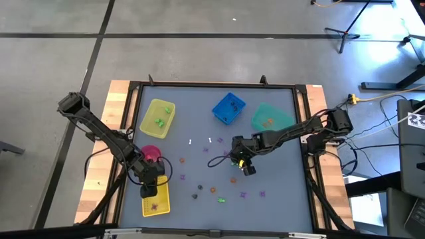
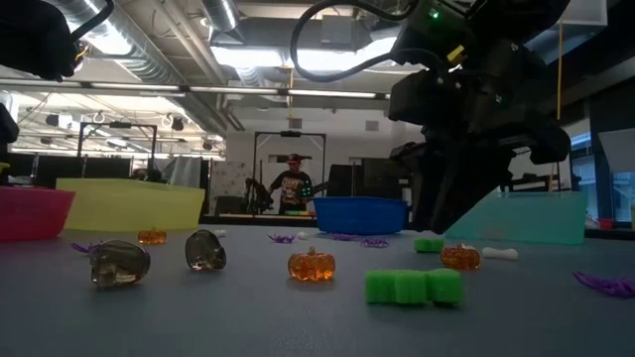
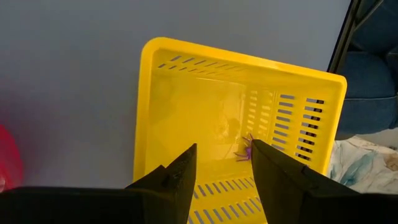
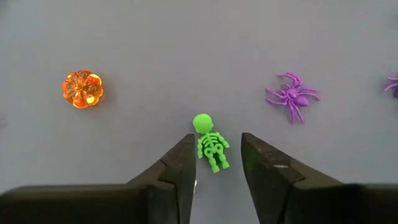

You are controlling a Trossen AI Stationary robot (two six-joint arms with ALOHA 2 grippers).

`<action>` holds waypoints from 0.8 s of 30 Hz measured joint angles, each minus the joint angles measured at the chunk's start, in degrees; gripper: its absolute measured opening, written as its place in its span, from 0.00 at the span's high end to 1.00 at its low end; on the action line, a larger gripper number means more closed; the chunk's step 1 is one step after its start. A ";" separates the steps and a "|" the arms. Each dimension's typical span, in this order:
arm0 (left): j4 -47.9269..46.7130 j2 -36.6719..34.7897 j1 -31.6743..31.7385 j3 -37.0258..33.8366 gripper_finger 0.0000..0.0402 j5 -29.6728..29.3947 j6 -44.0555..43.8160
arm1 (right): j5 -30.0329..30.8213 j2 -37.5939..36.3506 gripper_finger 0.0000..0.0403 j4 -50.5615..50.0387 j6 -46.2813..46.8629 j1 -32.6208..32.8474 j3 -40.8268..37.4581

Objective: Sort Halloween decoration
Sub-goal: Put the green skeleton toy into the yellow bin

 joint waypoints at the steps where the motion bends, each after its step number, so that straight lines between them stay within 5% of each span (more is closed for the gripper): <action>1: 0.00 0.01 0.00 0.00 0.66 -0.02 0.00 | 0.01 0.00 0.69 0.00 -0.01 0.00 0.00; 17: 1.98 0.03 0.00 0.07 0.66 -0.55 -0.02 | -0.13 4.61 0.68 1.77 -0.01 0.00 0.20; 24: 3.51 0.03 -0.02 0.07 0.66 -0.97 -0.02 | -0.61 4.67 0.80 1.97 -0.01 0.00 0.15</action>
